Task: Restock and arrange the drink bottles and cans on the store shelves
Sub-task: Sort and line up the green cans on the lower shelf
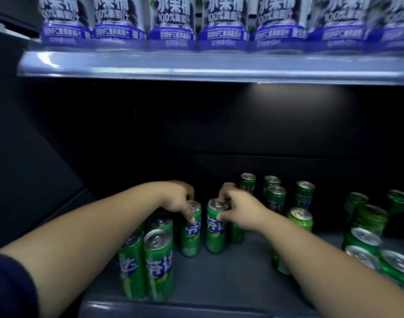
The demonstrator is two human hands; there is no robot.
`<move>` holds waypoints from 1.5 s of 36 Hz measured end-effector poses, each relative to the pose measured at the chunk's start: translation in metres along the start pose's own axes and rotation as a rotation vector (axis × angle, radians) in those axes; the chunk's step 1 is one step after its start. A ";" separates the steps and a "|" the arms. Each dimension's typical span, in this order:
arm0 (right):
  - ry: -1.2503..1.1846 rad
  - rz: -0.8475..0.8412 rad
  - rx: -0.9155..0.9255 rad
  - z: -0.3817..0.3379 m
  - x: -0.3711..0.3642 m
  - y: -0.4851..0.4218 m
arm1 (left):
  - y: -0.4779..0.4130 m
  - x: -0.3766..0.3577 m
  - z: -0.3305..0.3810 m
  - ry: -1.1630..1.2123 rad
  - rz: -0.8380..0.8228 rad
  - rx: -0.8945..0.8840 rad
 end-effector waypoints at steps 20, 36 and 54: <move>-0.153 0.025 0.164 -0.078 -0.029 0.080 | 0.050 -0.020 0.004 0.233 -0.056 -0.014; -0.258 0.236 0.073 -0.082 -0.051 0.087 | 0.023 -0.023 -0.003 0.316 0.079 -0.110; -0.317 0.310 -0.025 -0.091 -0.063 0.085 | 0.018 -0.020 0.003 0.142 0.007 -0.252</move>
Point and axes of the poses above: each hand's wrist, its own y-axis away from the middle knuckle, its own x-axis out of the back of the hand, z = x × y, the point moved 6 cm from there along -y, towards the middle knuckle, and after that the axes turned 10 degrees about x, right-handed, at the moved point
